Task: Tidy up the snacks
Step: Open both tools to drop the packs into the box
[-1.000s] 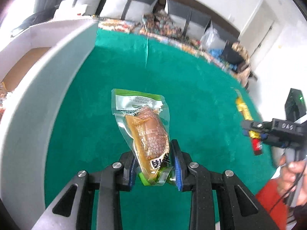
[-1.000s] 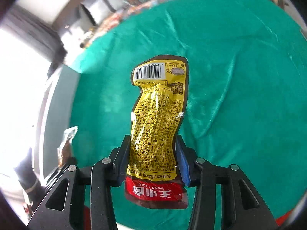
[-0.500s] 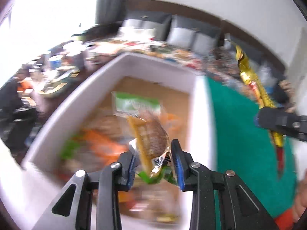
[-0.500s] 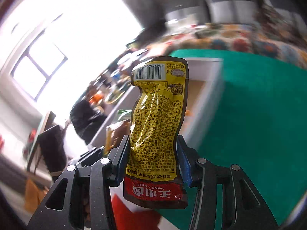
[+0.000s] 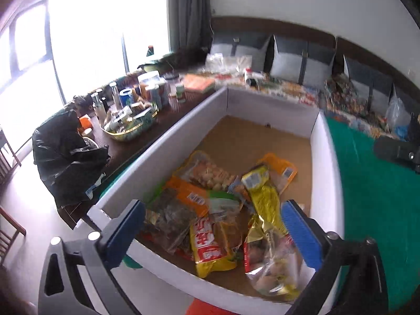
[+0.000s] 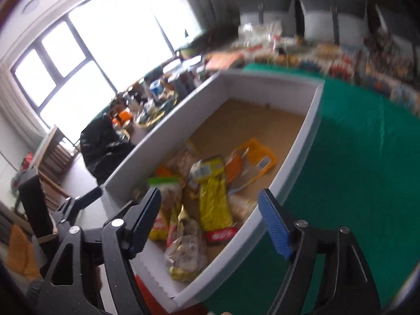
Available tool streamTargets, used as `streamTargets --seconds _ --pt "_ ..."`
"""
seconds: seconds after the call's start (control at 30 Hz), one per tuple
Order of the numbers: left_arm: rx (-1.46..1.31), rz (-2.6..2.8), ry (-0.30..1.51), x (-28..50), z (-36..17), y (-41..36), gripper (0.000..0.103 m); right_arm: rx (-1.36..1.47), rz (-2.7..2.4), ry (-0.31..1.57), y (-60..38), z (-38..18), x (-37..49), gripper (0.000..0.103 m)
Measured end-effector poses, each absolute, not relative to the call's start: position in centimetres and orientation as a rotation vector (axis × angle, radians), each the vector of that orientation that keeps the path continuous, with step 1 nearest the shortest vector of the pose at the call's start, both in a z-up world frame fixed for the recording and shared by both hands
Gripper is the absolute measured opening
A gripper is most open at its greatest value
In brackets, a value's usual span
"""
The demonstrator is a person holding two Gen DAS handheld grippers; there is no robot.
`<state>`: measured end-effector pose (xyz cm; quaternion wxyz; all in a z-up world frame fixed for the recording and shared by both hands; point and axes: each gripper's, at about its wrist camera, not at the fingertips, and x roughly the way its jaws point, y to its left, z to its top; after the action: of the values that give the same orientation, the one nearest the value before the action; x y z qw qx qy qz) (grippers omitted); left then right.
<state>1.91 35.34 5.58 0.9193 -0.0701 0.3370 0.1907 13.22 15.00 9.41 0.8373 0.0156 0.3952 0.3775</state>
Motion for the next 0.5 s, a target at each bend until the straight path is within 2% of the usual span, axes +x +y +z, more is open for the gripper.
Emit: streamTargets --seconds 0.17,0.3,0.5 --pt "-0.297 0.409 0.670 1.0 6.9 35.9 0.103 -0.097 0.731 0.624 14.2 13.2 11.2 0.085" --pt "-0.359 0.458 0.686 0.6 7.0 37.4 0.103 -0.125 0.709 0.628 13.8 13.0 10.3 0.085" --pt "-0.157 0.616 0.706 0.2 7.7 36.6 0.103 -0.137 0.704 0.667 14.1 11.6 9.4 0.085"
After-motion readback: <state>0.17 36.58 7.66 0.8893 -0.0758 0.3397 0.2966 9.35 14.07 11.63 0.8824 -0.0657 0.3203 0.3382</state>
